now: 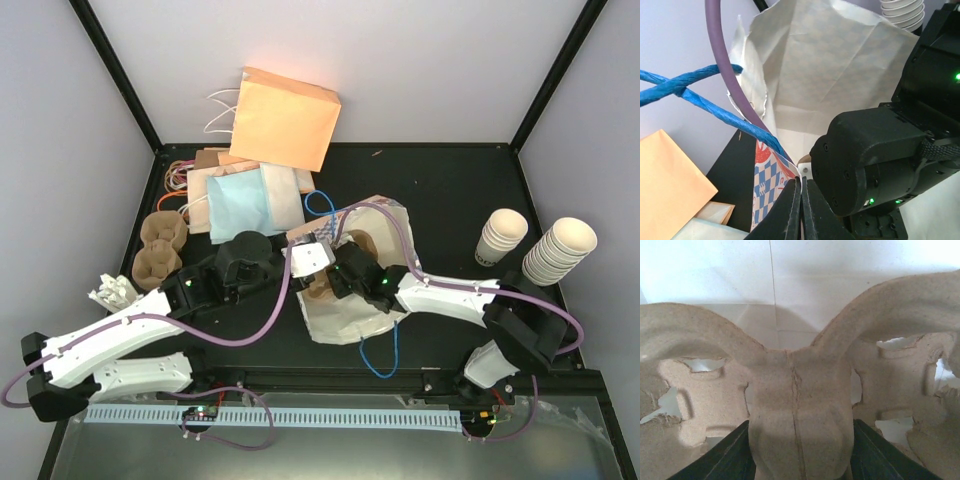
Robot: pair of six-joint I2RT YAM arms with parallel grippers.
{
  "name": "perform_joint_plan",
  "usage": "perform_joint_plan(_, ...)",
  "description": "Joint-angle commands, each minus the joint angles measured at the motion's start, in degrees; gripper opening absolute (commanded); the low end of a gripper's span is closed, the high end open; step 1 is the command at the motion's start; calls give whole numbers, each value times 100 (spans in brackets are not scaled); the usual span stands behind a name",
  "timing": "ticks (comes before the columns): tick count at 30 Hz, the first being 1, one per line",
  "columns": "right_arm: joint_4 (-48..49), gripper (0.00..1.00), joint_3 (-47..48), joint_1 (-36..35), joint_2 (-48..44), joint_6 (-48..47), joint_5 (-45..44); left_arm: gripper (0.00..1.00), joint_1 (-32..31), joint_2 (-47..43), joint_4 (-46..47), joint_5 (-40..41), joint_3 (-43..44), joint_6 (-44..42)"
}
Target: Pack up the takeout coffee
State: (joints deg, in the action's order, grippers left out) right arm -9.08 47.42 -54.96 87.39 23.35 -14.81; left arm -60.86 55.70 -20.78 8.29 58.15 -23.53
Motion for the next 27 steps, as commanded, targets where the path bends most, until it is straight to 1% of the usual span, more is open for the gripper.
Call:
perform_joint_plan(1, 541, 51, -181, 84, 56, 135, -376, 2, -254, -329, 452, -1010, 181, -315)
perform_joint_plan(5, 763, 50, -257, 82, 70, 110, -372, 2, -261, -505, 447, -1195, 52, -373)
perform_joint_plan(7, 797, 47, -295, 77, 71, 111, -386, 2, -276, -565, 440, -1203, -8, -398)
perform_joint_plan(9, 910, 42, -382, 75, 12, 97, -426, 2, -292, -582, 420, -1148, -57, -385)
perform_joint_plan(11, 1050, 42, -494, 54, -109, -29, -418, 2, -295, -527, 337, -1036, -43, -366)
perform_joint_plan(17, 1392, 38, -815, -117, -550, -277, -1107, 2, -304, -468, 291, -856, -83, -389)
perform_joint_plan(21, 1401, 40, -884, -295, -639, -342, -1689, 3, -304, -398, 190, -653, -48, -416)
perform_joint_plan(27, 1342, 41, -867, -331, -674, -355, -2196, 3, -302, -213, -11, -598, 43, -390)
